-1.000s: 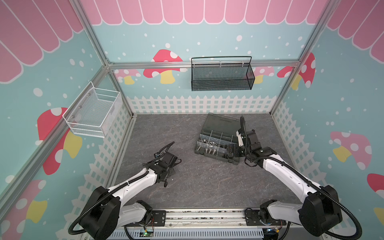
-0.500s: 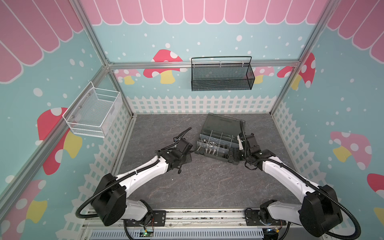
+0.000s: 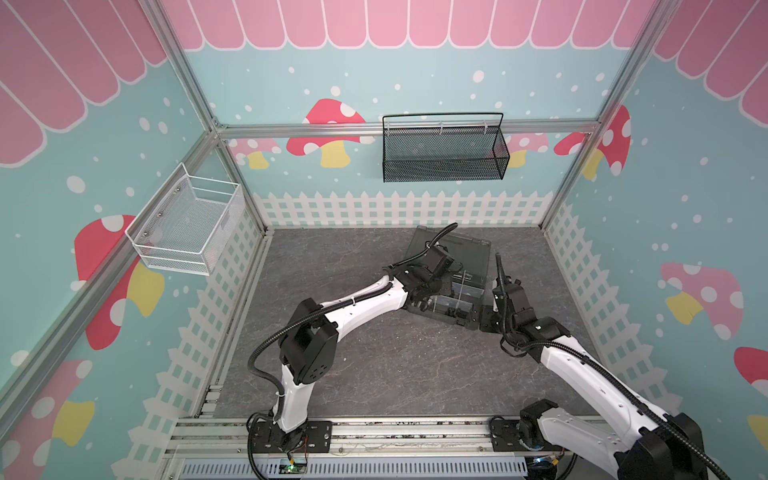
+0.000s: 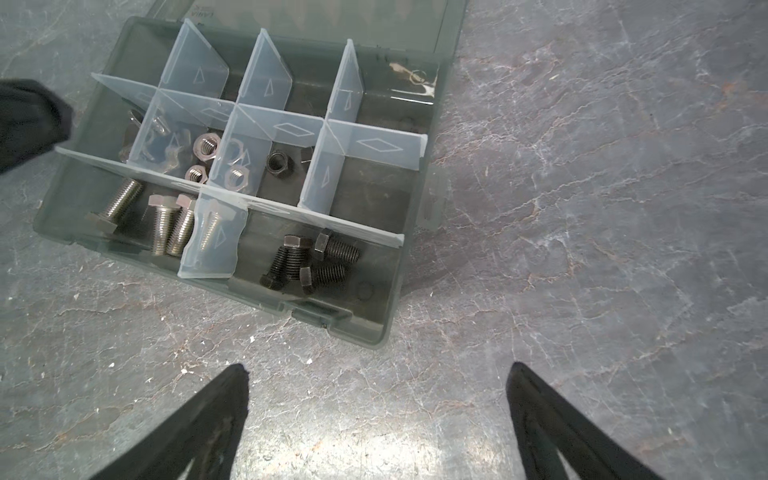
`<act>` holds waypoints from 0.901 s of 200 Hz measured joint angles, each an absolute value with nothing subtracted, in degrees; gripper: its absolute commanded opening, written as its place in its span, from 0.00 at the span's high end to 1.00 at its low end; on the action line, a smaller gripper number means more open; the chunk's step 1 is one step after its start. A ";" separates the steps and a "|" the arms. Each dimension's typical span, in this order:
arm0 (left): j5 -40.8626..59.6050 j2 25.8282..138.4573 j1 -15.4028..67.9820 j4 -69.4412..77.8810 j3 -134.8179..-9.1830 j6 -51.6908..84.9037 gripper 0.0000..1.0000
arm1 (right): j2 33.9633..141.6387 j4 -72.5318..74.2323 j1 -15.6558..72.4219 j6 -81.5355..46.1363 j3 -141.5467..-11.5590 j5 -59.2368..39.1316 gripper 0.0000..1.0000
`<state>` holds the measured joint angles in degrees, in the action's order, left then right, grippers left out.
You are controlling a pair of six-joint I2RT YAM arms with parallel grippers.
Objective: Sort the screws and nuts into containers
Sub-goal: 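Carry the black nut with the left gripper over the black-nut compartment, then lower the black nut into the compartment and open the left gripper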
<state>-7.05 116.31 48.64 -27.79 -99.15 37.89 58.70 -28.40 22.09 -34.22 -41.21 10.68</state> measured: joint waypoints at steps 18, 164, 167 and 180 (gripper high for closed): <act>-5.87 120.03 48.82 -28.14 -102.67 37.54 1.00 | 57.39 -28.91 22.09 -35.42 -40.71 11.88 0.02; -4.47 130.93 49.21 -33.43 -114.26 36.25 0.63 | 53.21 -30.33 22.09 -37.45 -39.44 14.92 0.02; -4.47 130.93 49.21 -33.50 -114.37 36.27 0.62 | 53.12 -30.37 22.09 -37.47 -39.40 14.96 0.02; -4.47 130.93 49.21 -33.63 -114.76 36.18 0.62 | 52.82 -30.46 22.09 -37.58 -39.38 15.07 0.02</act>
<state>-4.47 130.93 49.21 -33.63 -114.76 36.18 52.82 -30.46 22.09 -37.58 -39.38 15.07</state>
